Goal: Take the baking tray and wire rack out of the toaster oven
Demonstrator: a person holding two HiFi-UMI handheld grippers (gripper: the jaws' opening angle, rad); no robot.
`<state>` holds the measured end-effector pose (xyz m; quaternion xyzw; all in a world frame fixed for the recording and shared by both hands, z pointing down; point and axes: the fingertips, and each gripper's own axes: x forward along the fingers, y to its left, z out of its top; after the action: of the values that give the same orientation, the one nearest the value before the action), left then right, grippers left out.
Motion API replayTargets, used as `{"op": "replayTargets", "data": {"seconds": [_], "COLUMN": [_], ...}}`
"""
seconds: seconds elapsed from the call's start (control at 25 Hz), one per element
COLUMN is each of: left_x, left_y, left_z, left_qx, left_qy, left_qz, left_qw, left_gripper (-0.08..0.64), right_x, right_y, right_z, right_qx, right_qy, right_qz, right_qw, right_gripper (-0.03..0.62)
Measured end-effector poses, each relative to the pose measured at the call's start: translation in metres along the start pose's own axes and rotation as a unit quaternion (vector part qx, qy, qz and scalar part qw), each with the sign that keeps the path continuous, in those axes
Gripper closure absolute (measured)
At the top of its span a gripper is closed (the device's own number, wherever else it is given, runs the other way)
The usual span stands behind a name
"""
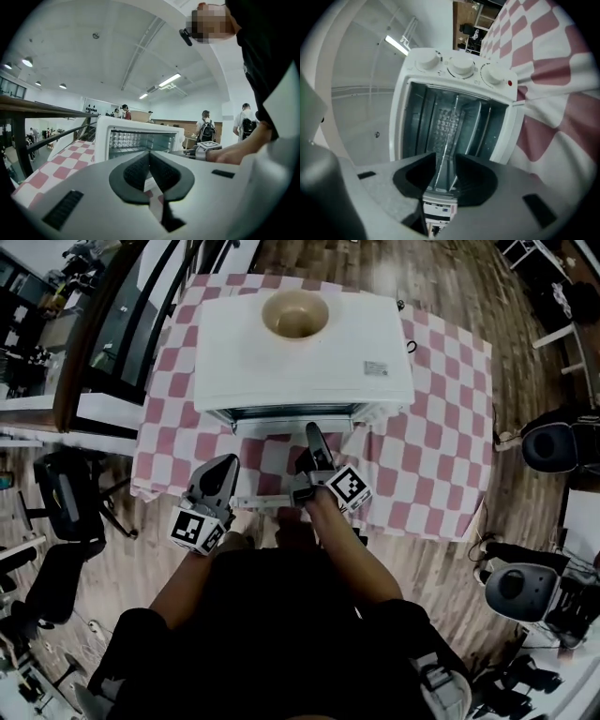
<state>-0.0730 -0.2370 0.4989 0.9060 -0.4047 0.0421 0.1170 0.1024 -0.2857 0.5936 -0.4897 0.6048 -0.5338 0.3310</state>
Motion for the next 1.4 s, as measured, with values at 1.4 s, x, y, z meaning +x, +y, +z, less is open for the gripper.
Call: {"op": "replayTargets", "data": {"seconds": [1.4], "left_x": [-0.026], "left_y": [0.028], "left_z": [-0.037], "left_qx": [-0.058], "left_qy": [0.005], "left_qz": [0.092], "left_qw": [0.9940], "left_gripper": [0.565], "right_x": [0.087], "right_y": [-0.049], "right_z": [-0.004], "right_qx": [0.115], "right_qy": [-0.005], "right_qz": [0.011], "right_qw": [0.993], "right_gripper": [0.511]}}
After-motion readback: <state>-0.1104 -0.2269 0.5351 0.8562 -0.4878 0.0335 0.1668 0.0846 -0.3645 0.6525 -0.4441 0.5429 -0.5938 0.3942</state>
